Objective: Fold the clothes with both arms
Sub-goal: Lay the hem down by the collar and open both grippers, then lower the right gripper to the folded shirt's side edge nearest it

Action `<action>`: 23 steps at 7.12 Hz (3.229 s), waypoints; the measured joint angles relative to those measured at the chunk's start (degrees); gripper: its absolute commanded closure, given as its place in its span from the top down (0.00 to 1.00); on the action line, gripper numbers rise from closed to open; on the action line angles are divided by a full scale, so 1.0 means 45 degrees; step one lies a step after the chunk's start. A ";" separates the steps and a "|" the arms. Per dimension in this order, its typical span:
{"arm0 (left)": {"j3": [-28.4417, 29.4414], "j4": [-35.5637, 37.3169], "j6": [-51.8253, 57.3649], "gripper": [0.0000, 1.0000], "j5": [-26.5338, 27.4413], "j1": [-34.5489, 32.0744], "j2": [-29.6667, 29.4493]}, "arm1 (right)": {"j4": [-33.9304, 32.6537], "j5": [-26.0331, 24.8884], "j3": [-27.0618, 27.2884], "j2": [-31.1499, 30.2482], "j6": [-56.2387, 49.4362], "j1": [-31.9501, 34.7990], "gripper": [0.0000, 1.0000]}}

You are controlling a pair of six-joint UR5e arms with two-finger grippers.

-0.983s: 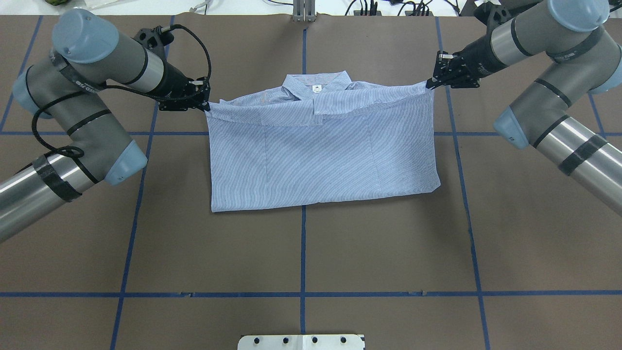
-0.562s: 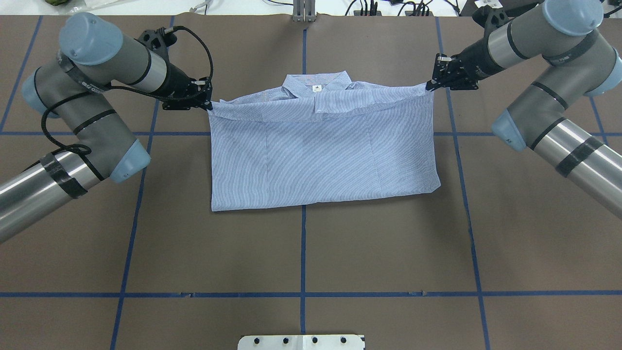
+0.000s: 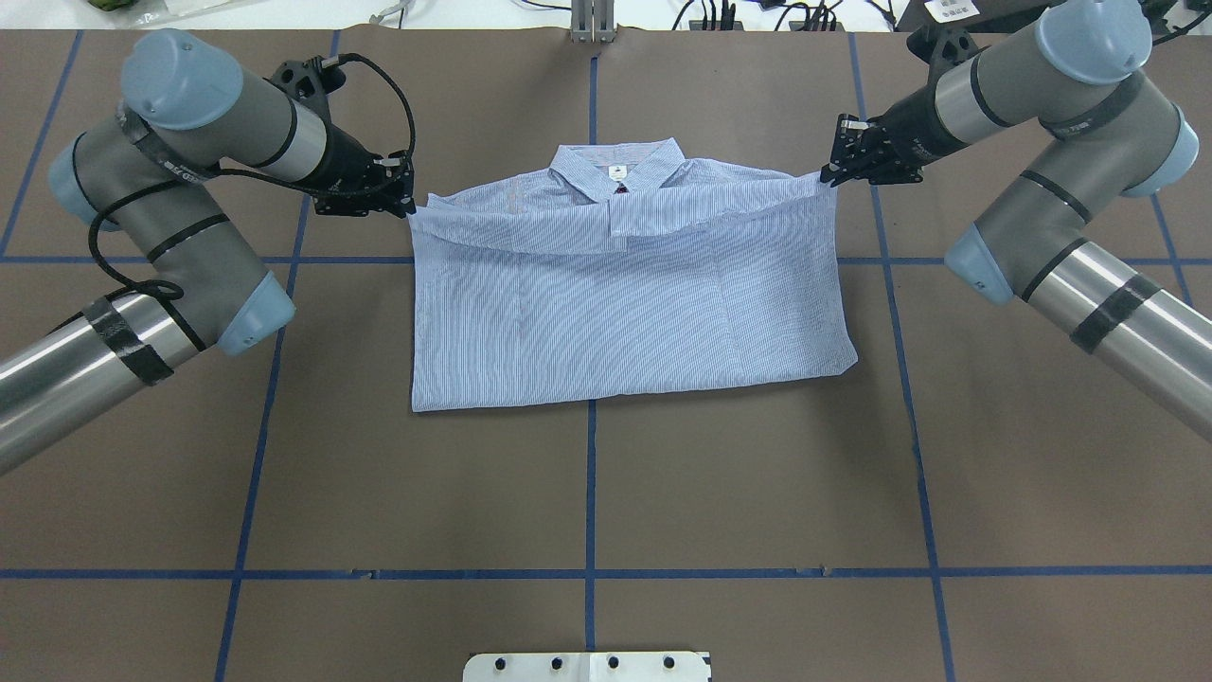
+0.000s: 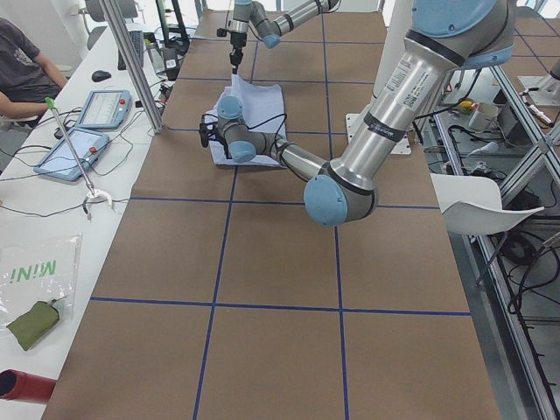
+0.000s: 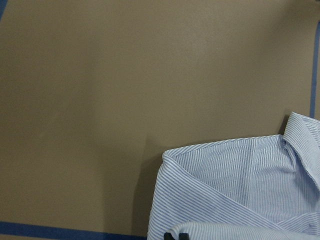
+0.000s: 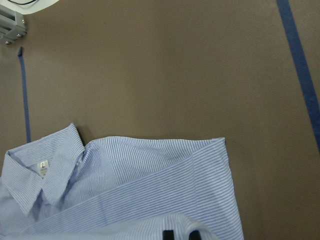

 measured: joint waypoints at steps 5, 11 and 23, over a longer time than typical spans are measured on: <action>-0.0108 0.0060 -0.0450 0.99 0.0024 -0.0043 -0.0105 | 0.0095 -0.0072 0.0635 -0.0761 -0.0039 -0.0849 1.00; -0.0469 0.0095 -0.0717 0.99 0.0021 -0.0057 0.0015 | -0.0028 -0.0009 0.2359 -0.2754 0.0008 -0.2096 0.98; -0.0495 0.0082 -0.0704 0.99 0.0037 -0.0057 0.0063 | 0.0011 0.0050 0.3475 -0.3861 -0.0078 -0.2952 0.00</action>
